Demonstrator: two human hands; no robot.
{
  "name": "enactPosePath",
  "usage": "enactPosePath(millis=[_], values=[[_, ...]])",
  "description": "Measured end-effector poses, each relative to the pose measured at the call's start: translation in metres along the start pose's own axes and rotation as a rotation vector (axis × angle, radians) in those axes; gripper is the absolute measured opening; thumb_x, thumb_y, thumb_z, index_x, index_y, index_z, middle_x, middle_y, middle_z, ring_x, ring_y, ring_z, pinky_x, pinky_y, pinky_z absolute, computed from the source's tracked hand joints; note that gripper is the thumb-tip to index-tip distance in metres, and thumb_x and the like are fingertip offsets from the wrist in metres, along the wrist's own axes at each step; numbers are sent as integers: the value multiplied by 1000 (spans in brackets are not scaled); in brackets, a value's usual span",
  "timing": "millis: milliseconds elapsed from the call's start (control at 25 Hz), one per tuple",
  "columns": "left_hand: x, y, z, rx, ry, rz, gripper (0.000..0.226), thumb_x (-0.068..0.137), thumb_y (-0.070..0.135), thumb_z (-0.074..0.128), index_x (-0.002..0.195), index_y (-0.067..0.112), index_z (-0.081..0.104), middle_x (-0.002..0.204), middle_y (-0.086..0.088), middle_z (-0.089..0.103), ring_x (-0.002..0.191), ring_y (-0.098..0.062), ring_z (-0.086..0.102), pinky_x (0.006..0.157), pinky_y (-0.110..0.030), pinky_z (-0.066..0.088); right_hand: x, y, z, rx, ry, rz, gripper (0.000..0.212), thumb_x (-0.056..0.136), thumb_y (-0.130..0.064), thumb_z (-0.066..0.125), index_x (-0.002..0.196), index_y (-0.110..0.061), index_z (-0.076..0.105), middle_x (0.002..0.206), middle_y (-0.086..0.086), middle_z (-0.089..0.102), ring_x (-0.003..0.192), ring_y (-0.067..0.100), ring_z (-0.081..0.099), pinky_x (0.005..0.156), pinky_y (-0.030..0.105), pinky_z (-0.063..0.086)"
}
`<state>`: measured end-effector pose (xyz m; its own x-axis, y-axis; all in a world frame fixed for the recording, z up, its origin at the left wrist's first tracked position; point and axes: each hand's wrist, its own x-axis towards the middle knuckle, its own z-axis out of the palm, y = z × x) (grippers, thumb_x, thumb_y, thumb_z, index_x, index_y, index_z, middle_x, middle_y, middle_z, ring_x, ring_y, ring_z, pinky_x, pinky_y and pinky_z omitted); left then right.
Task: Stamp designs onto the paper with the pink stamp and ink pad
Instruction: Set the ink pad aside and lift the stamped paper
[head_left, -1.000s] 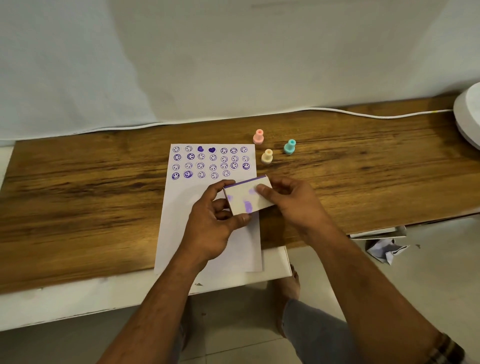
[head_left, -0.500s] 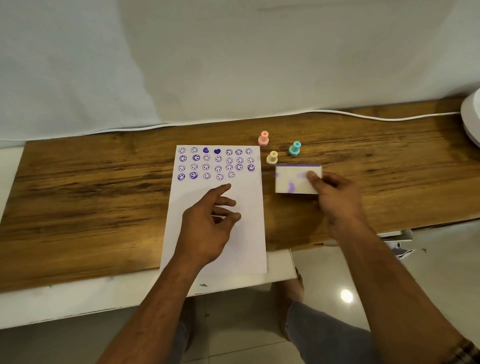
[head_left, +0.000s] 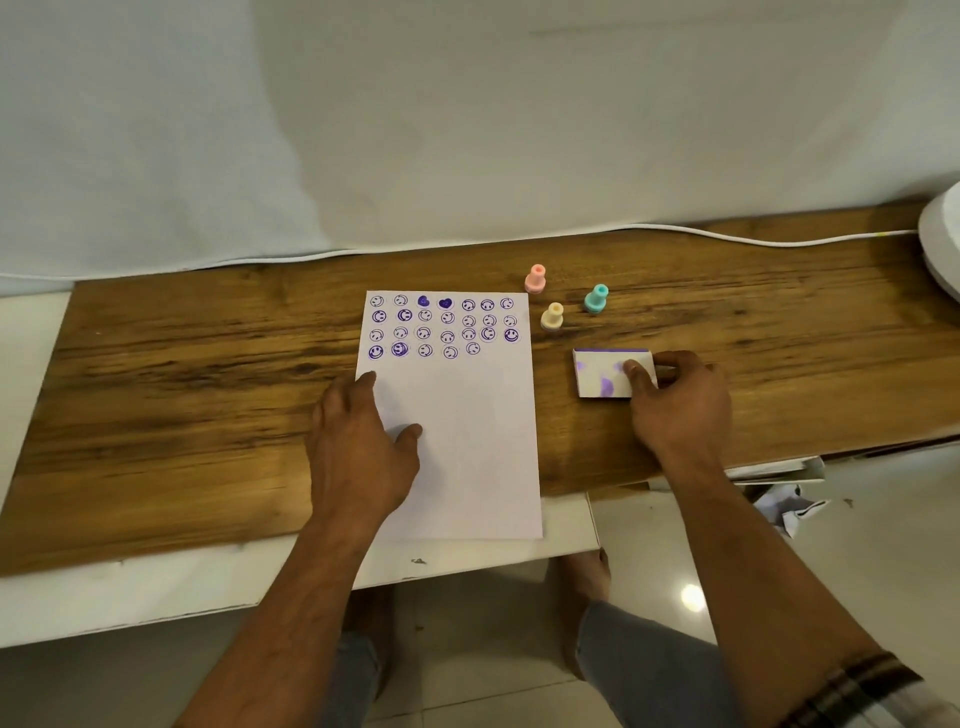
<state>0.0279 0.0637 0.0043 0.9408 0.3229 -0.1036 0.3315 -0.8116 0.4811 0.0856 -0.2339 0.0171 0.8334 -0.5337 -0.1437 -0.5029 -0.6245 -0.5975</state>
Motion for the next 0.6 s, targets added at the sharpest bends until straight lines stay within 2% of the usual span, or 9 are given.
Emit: enactPosePath(millis=[80,160,200,280,360,480,560,600], values=[[0,-2,-1,19,-30,-18,81,84,39,77,149,11,39,154,-18,43,139,-39,41,114,-53,39,-17,-15,3,12,57,-111,43,94,-46,73,126,-18,64,128,9,60,114,29,62,91,44,55],[2,-1,-1,6,-47,-20,83,86,42,75,151,9,35,155,-18,43,141,-39,40,116,-52,37,-49,-36,15,59,-27,-320,34,94,-43,73,121,-23,68,118,3,63,106,26,64,85,39,55],[2,-1,-1,-8,-53,-25,85,87,43,74,153,9,33,156,-18,42,142,-38,40,117,-52,35,-67,-42,26,-6,-106,-431,36,93,-43,72,123,-24,69,121,3,65,108,26,63,87,39,53],[2,1,-2,-14,-66,-29,87,88,43,73,155,8,29,159,-17,40,144,-37,39,119,-51,34,-102,-47,49,-258,-244,-570,52,94,-49,69,139,-24,62,142,6,57,125,28,54,100,42,48],[1,2,-4,-3,-85,-20,88,90,44,71,156,8,26,160,-15,39,144,-37,40,119,-50,35,-116,-42,64,-430,-285,-606,64,95,-52,66,151,-24,49,158,5,43,140,29,43,108,45,44],[-1,8,-6,-28,-98,-2,84,89,46,70,154,11,30,155,-13,47,135,-37,51,111,-50,45,-114,-40,69,-469,-280,-615,68,95,-53,67,153,-24,46,161,4,39,143,30,41,108,46,45],[-1,16,-9,-173,-90,-25,77,87,46,73,150,18,38,147,-7,56,127,-32,58,102,-45,53,-114,-40,71,-469,-272,-618,68,94,-54,69,152,-24,48,160,3,42,142,30,42,107,46,46],[-1,21,-12,-326,-76,-75,74,86,43,76,148,22,41,143,-2,60,123,-27,61,96,-39,55,-114,-40,72,-464,-272,-618,68,93,-54,70,151,-25,49,159,3,43,141,30,43,106,47,46]])
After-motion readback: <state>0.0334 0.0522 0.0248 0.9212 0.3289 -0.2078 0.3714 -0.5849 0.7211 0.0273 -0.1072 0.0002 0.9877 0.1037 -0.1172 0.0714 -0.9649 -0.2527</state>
